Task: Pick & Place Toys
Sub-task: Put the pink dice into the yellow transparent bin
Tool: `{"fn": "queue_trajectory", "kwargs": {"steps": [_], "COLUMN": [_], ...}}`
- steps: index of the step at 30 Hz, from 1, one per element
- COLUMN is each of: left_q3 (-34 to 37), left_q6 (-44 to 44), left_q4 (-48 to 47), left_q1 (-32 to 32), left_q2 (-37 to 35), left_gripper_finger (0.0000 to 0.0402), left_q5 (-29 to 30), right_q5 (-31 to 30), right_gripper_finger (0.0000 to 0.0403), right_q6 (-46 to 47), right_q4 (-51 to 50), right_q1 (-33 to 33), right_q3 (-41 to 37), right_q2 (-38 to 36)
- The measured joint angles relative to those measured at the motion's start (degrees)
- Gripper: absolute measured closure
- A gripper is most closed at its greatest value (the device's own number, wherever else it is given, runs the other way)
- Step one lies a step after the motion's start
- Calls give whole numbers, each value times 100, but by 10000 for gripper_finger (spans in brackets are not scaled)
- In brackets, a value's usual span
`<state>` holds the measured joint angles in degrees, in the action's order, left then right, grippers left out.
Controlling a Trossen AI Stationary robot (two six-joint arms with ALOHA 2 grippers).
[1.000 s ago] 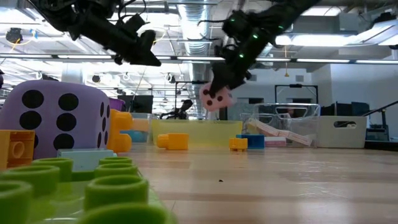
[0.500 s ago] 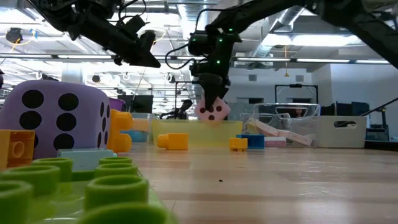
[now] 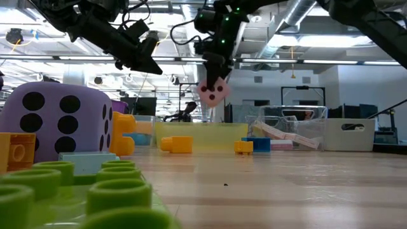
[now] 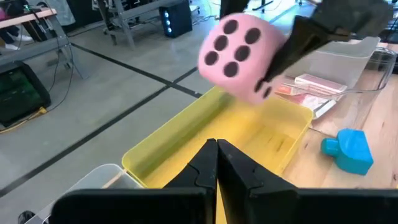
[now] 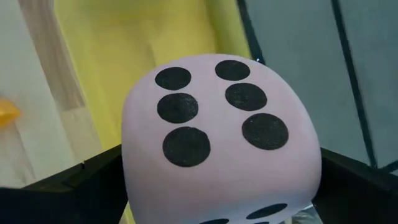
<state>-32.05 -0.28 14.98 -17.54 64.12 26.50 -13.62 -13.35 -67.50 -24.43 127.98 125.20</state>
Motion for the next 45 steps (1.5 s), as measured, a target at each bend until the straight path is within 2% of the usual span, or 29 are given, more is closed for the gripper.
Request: {"fn": "queue_trajectory", "kwargs": {"steps": [3, 5, 6, 9, 12, 13, 14, 15, 17, 18, 20, 21, 22, 24, 25, 26, 27, 29, 30, 31, 33, 36, 39, 40, 43, 45], "left_q3": [0, 0, 0, 0, 0, 0, 0, 0, 0, 0, 0, 0, 0, 0, 0, 0, 0, 0, 0, 0, 0, 0, 0, 0, 0, 0], "left_q6": [-10, -13, -14, -15, -17, -17, -17, -17, -17, -17, -19, -19, -19, -19, -19, -19, -21, -39, -39, -41, -41, -41, -43, -43, -43, -43], "left_q4": [0, 0, 0, 0, 0, 0, 0, 0, 2, 1, 0, 1, 2, 2, 0, 2, 2, 1, 2, 2, 2, 2, 4, 2, 4, 7], "left_q1": [13, 22, 22, 22, 22, 22, 22, 22, 22, 23, 22, 22, 24, 22, 22, 24, 41, 52, 52, 52, 52, 53, 55, 55, 55, 55], "left_q2": [0, 0, 0, 0, 0, 0, 0, 0, 0, 0, 0, 0, 0, 0, 0, 0, 0, 0, 0, 0, 0, 0, 0, 0, 0, 0], "left_gripper_finger": [402, 402, 402, 402, 402, 402, 402, 402, 402, 402, 402, 402, 402, 402, 402, 402, 402, 402, 402, 402, 402, 402, 402, 402, 402, 402], "left_q5": [0, 0, 0, 0, 0, 0, 0, 0, 0, 0, 0, 0, 0, 0, 0, 0, 0, 0, -1, 0, 0, 0, 0, 0, 0, 0], "right_q5": [-438, -703, -603, 787, 1282, 1646, 1810, 1705, 1186, 1315, 2163, 2135, 1762, 377, -35, 87, 879, 2961, 3355, 3229, 2288, 2098, 962, 779, 1613, 1277], "right_gripper_finger": [3, 3, 3, 3, 3, 3, 3, 3, 3, 3, 3, 3, 3, 3, 3, 3, 3, 3, 3, 3, 3, 3, 3, 3, 3, 3], "right_q6": [-368, -177, 110, 157, 372, 370, 328, 287, 667, 846, 870, 793, 619, 518, 601, 603, 548, 440, 508, 583, 954, 640, 499, 571, 258, 269], "right_q4": [234, 237, 291, 190, 441, 371, 337, 408, 608, 535, 249, 416, 626, 910, 1083, 1093, 874, 290, 295, 393, 332, -76, 415, 456, 397, 914], "right_q1": [3, 4, -3, -121, -109, -119, -120, -96, -23, -46, -157, -166, -142, -56, -30, -51, -112, -292, -320, -303, -266, -345, -270, -264, -322, -243], "right_q3": [-11, -11, -5, -13, -105, -105, -106, -107, -101, -34, 40, 12, -26, -72, -63, -6, 43, 48, -15, -89, -133, -160, -406, -415, -373, -513], "right_q2": [-4, -37, -51, -40, -28, -28, -28, -28, -28, -28, -38, -45, -47, -63, -81, -115, -155, -175, -152, -126, -105, -143, -108, -89, -140, -154]}}
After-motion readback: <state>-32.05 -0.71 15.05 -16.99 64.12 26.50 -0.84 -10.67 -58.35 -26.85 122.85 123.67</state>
